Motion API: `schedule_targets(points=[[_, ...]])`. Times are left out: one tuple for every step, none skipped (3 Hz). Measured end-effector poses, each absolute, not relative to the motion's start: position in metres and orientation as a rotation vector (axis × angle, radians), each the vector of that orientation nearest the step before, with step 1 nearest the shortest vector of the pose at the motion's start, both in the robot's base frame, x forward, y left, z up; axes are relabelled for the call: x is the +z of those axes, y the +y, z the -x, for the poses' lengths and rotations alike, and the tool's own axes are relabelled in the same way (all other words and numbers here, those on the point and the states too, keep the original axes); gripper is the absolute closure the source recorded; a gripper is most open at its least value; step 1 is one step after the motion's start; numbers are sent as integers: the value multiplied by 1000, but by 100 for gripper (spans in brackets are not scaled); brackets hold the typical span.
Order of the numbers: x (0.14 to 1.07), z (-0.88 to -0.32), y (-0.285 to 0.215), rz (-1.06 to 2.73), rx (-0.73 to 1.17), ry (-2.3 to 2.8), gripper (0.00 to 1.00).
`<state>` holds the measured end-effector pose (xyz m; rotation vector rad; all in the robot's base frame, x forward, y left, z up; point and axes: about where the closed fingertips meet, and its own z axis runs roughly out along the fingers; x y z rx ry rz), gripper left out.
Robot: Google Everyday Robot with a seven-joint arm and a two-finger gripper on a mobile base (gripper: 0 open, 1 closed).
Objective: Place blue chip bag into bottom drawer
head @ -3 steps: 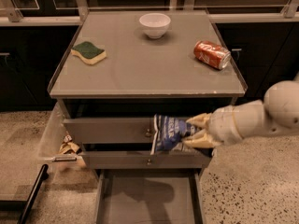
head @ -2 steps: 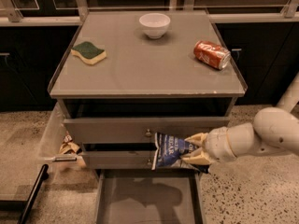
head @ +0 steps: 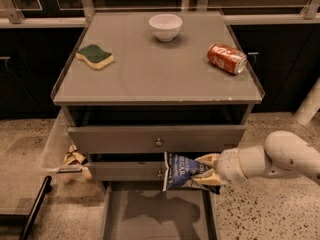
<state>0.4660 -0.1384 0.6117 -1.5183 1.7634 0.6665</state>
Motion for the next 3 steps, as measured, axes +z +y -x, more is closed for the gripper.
schedule_targets(points=[[560, -462, -131, 1485, 712, 1807, 100], [483, -457, -125, 1455, 715, 1881, 100], [425, -463, -127, 1428, 654, 1895, 100]])
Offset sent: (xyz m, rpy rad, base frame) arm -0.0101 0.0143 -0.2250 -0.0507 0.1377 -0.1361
